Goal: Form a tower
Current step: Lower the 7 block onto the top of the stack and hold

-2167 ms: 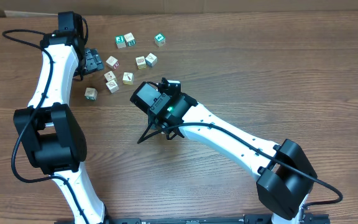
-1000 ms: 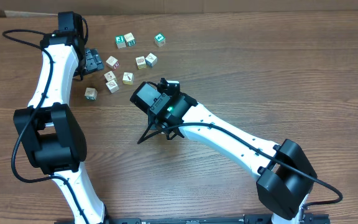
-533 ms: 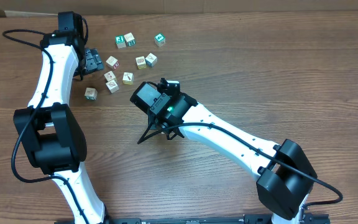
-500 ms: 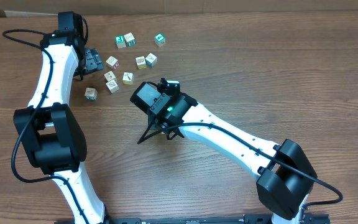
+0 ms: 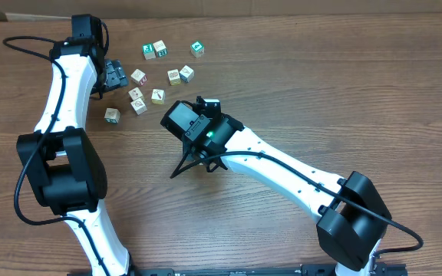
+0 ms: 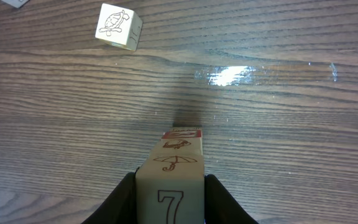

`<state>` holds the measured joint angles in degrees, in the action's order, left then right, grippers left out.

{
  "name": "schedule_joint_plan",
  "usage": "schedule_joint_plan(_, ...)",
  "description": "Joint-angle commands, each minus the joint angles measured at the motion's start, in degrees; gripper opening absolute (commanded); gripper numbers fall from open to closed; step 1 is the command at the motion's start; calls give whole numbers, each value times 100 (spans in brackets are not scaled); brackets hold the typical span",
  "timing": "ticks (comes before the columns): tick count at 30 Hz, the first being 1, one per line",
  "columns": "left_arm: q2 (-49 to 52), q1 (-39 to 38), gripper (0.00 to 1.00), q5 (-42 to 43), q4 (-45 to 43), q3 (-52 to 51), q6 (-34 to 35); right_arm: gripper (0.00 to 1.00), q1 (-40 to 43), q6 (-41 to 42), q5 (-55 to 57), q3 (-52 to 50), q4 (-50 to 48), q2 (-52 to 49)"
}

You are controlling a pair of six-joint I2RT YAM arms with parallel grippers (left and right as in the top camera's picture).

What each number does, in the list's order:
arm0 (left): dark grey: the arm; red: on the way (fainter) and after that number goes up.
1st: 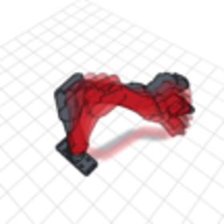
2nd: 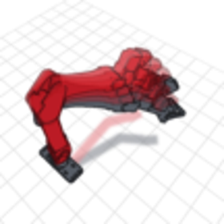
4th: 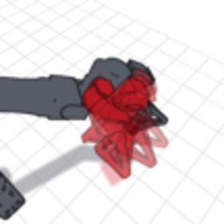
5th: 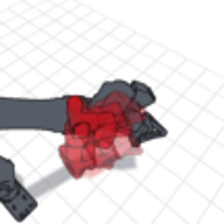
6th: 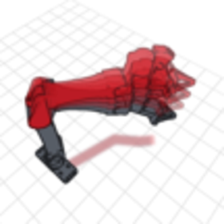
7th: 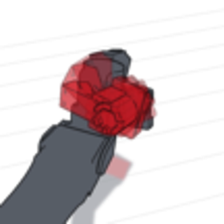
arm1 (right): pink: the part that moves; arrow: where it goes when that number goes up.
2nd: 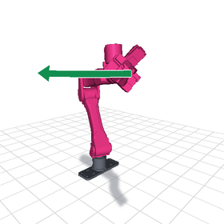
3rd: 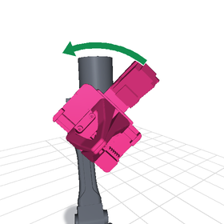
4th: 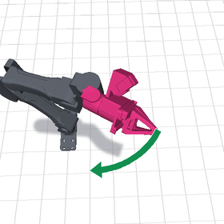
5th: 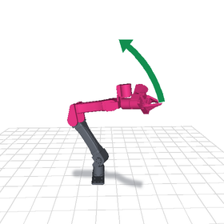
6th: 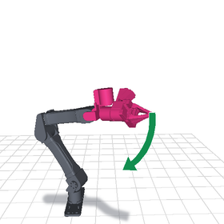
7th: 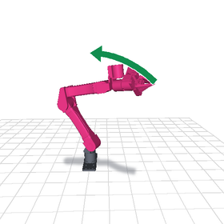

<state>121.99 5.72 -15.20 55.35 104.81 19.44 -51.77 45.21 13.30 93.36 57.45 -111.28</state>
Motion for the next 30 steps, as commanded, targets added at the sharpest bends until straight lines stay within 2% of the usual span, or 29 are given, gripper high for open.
schedule_joint_plan(1,55,-15,99,22,9,26,-61,26,-4,-144,-4,2,-31,-22)
schedule_joint_plan(30,55,-15,99,22,9,26,-61,27,2,-227,0,15,-68,103)
